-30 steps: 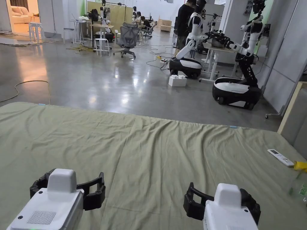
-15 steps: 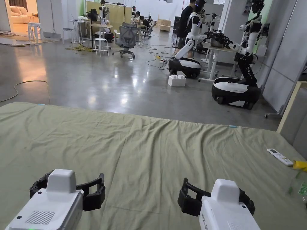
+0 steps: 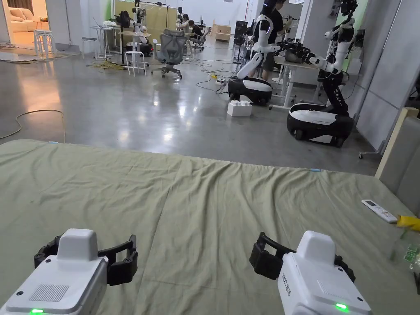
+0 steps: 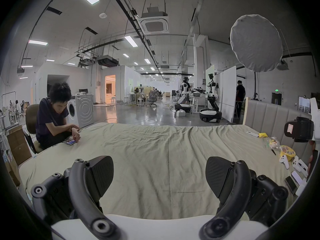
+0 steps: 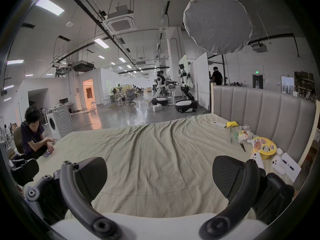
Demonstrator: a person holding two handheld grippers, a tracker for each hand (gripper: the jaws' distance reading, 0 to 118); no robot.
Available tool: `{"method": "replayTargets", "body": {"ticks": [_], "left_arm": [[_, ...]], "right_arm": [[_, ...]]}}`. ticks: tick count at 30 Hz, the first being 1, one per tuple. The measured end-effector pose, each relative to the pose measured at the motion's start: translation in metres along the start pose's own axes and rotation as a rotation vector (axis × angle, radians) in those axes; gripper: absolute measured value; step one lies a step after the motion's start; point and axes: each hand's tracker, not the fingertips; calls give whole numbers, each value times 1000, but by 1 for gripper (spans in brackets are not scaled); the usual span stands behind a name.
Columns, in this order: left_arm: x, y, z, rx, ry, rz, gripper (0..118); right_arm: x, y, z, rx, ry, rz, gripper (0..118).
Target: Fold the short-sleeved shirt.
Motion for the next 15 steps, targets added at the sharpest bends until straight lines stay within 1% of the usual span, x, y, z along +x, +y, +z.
{"method": "replayTargets", "body": {"ticks": [2,8,11,15], "left_arm": [[-1,1,0,-1,-4,6,107],[-1,1,1,-1,-10,0,107],[0,1,0,-3,-12,-6,107],[-1,1,0,-5,-11,-3,107]], "right_arm": [[1,1,-1,-24,-3,-22,118],[4,-1,-5,-54,8,-37,118],[5,-2,-8,-70,8,-33,118],[5,-2,-14,-97,-7,-42,118]]}}
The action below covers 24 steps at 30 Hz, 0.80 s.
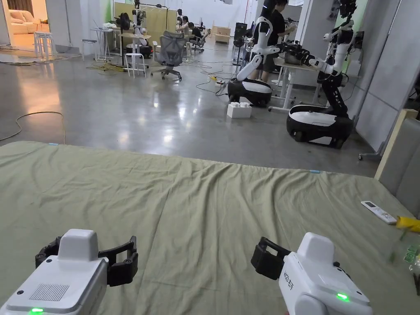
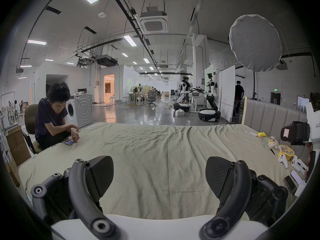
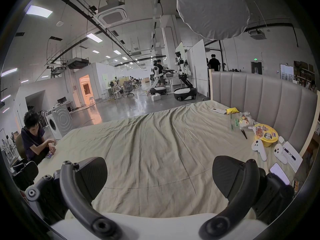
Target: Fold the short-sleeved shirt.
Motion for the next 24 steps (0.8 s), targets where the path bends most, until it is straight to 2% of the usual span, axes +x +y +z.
{"method": "replayTargets", "body": {"ticks": [10,15,18,21,24], "left_arm": [[-3,2,-4,-7,24,14,107],[-4,3,-6,2,25,20,107],[-3,3,-5,17,29,5,107],[-2,3,-5,29,22,-10,108],[0,3,-7,39,26,-34,109]], "right_arm": [[-1,-6,-5,0,-26,28,118],[6,-8,-6,44,27,6,118],[7,-10,-6,107,34,47,118],[3,-11,-6,137,-19,118,118],[2,-13,-8,151,-10,134,118]]}}
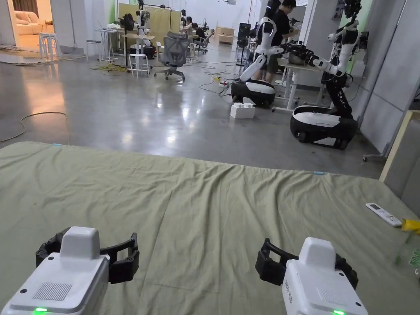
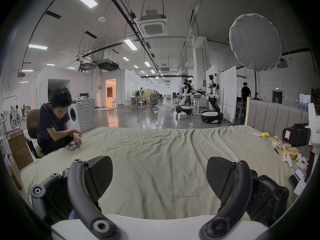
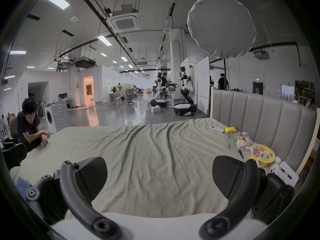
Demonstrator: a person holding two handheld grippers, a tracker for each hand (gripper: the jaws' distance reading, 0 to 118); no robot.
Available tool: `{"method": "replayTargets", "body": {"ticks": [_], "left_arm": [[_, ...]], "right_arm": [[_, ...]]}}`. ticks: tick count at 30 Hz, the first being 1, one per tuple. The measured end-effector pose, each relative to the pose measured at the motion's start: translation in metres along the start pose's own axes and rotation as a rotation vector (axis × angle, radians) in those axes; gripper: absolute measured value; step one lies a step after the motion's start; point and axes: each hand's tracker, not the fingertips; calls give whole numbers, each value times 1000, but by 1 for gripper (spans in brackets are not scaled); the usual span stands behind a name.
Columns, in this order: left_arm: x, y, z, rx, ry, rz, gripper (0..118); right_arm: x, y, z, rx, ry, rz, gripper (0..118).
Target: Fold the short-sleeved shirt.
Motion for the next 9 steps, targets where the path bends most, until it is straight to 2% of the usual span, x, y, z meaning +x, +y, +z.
{"method": "replayTargets", "body": {"ticks": [3,9], "left_arm": [[1,0,0,16,-3,-10,109],[0,0,0,51,-9,-9,109]], "right_arm": [[2,-3,1,50,20,-16,118],[1,-4,2,71,29,10,118]]}}
